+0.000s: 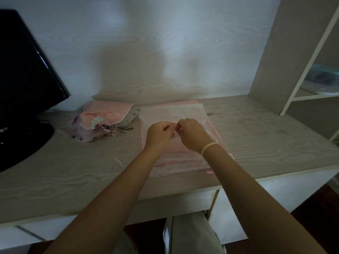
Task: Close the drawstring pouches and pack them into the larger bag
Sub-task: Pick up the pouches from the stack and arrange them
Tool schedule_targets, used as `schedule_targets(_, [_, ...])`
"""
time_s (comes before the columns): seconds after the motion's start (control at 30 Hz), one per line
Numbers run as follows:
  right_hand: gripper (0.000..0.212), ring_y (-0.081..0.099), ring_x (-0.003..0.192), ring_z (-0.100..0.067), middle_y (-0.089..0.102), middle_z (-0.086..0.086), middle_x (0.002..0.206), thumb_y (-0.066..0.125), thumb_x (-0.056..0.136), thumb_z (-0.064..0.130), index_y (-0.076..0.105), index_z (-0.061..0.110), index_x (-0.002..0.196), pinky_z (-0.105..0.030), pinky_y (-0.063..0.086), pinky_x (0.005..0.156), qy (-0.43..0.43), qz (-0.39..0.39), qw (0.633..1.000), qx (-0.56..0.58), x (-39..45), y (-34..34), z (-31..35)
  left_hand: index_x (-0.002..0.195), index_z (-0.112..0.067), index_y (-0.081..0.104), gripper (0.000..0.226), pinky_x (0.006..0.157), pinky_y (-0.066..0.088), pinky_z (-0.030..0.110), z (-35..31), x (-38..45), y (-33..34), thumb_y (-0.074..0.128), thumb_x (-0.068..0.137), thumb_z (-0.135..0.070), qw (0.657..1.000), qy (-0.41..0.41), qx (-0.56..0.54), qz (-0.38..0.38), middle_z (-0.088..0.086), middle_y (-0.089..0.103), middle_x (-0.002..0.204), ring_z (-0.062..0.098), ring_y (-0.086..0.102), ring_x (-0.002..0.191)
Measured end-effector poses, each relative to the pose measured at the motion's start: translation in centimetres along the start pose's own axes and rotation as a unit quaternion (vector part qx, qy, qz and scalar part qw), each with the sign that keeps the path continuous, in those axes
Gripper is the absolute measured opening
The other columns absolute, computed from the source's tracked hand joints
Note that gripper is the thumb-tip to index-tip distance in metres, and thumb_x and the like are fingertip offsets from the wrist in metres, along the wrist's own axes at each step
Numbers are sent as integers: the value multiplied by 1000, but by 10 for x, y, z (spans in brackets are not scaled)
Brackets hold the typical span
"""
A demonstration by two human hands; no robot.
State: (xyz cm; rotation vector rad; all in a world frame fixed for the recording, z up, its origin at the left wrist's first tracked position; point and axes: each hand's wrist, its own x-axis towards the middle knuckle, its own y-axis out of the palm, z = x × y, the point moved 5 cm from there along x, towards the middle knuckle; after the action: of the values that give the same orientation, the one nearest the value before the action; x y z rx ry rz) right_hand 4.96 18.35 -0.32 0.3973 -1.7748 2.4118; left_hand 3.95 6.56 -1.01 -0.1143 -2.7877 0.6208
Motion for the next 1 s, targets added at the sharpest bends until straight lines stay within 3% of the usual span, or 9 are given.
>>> schedule_targets(0.13, [22,58,92,-30,63,-11,98,47,99,21,64,9,105,-42,48,84,4,-26,999,-27,-1,-6,0,96,-15,78,23,74,52,29,5,1,-3,63,94,-32,999,-25,18,-38,-2,74,88,12,64,79])
schedule_targets(0.27, [29,54,70,-26,58,-5,72,49,97,31,57,10,78,-34,46,65,50,-56,996,51,-5,-10,-3,103,-13,75,27,82,52,33,9,4,-1,55,97,-29,997,-28,68,-9,2,73,101,17,65,90])
schedule_targets(0.37, [35,50,67,-23,50,1,64,53,94,32,44,14,65,-30,39,61,85,-73,992,62,-6,-10,-6,106,-14,75,26,85,53,32,9,4,-1,53,98,-26,995,-6,96,-4,0,73,104,16,65,92])
schedule_targets(0.5, [25,56,75,-29,60,-8,77,49,97,27,46,13,76,-30,39,62,82,-78,993,46,-7,-4,-3,101,-18,76,24,79,52,27,7,7,-7,54,97,-26,992,20,124,-31,-5,74,104,12,65,92])
schedule_targets(0.67, [36,45,60,-20,48,0,63,54,95,32,40,15,67,-30,34,57,86,-58,991,83,-6,-1,-4,102,-20,77,27,78,53,27,18,8,-13,61,92,-39,995,-14,91,-46,-6,75,99,12,67,89])
schedule_targets(0.8, [41,35,54,-15,38,0,58,58,91,30,35,14,60,-30,30,54,94,-22,973,210,-1,-3,-6,83,-24,73,27,62,44,27,19,4,-10,53,93,-39,992,-21,124,23,-9,69,77,16,65,77])
schedule_targets(0.9, [38,37,52,-16,39,-1,55,62,89,27,42,12,59,-28,34,55,105,3,937,334,3,-10,2,85,-20,70,23,67,47,31,18,2,-8,54,90,-36,983,-12,170,64,-9,66,79,18,63,81])
schedule_targets(1.0, [31,39,47,-13,43,0,54,66,88,24,55,9,64,-26,36,47,86,42,914,395,8,-21,16,82,-20,68,30,56,36,26,18,3,-6,50,96,-40,971,5,227,67,-9,61,75,17,58,75])
